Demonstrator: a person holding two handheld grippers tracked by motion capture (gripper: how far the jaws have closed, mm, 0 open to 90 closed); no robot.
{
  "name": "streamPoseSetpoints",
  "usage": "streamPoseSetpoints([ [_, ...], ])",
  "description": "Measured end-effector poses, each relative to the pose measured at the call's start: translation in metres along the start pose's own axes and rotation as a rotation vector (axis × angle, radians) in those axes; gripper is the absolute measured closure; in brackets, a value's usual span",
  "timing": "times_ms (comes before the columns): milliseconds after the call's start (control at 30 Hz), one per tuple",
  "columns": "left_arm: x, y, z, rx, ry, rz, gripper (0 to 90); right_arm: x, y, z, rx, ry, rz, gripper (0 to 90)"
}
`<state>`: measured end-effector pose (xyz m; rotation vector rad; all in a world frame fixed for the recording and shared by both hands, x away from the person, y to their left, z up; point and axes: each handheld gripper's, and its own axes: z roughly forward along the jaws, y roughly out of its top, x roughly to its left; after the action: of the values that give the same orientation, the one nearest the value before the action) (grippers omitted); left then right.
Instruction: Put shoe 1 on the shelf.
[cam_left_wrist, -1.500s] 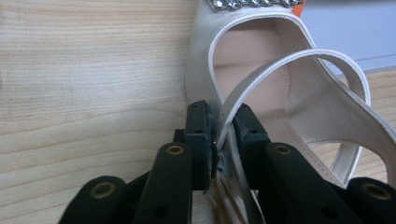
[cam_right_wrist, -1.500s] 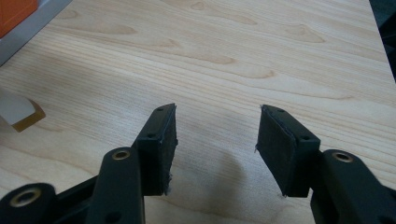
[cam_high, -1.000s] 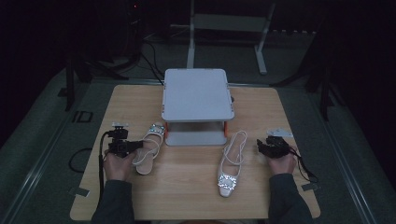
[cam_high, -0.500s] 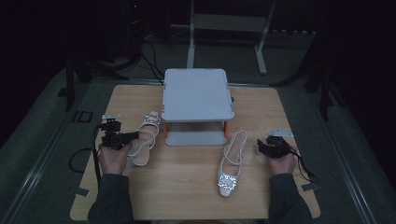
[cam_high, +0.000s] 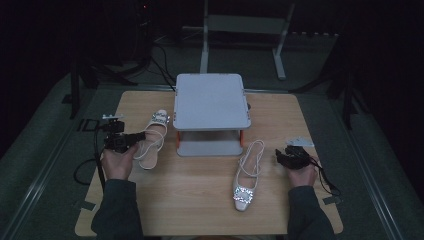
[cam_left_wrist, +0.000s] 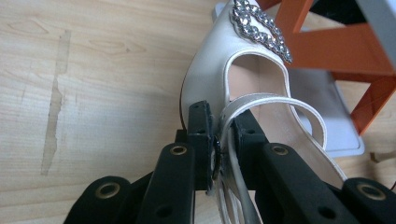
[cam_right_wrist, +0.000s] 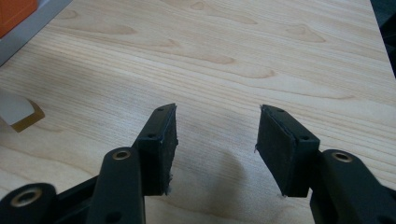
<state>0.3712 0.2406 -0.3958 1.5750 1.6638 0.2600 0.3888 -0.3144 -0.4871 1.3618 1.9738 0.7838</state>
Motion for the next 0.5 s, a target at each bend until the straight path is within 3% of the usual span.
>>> streamPoseSetpoints([
  [500, -0.005, 0.024, -0.012, -0.036, 0.012, -0.013, 81.0, 0.001, 0.0, 0.001, 0.0, 0.0, 0.001, 47.2],
])
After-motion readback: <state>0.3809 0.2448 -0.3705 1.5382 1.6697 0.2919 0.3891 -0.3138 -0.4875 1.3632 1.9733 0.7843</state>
